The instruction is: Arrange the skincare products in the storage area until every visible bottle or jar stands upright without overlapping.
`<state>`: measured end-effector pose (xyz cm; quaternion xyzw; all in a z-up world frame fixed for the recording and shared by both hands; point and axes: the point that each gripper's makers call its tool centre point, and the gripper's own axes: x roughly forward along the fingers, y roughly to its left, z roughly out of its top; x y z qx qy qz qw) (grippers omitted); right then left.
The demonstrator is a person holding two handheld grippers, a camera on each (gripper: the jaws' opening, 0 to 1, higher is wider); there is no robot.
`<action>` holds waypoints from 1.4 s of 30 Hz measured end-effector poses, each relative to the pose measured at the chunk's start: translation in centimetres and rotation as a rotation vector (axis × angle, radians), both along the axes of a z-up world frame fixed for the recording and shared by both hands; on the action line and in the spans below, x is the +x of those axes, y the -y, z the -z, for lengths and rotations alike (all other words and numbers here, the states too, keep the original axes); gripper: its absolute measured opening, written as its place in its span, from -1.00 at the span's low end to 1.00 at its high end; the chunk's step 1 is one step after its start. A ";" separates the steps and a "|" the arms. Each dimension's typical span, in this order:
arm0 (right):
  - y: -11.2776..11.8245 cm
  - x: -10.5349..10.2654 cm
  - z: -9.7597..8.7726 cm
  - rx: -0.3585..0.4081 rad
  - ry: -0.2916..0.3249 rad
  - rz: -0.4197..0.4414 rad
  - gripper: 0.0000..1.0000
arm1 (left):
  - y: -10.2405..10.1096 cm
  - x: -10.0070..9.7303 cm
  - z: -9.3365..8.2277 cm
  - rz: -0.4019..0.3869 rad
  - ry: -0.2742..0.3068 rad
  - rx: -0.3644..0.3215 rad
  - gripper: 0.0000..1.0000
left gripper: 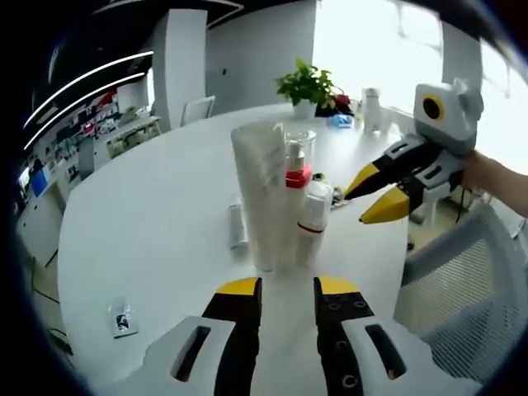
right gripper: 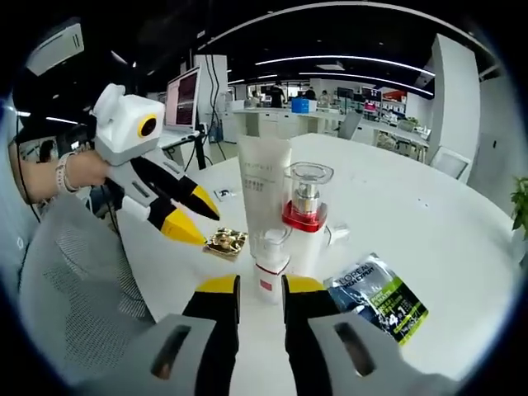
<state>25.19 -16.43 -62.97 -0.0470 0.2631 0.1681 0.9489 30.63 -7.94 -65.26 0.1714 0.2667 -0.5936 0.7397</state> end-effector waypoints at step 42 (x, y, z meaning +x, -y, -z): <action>2.1 -2.5 -3.5 -0.251 -0.131 0.089 0.81 | -10.9 1.0 -5.2 -0.107 0.083 0.131 0.79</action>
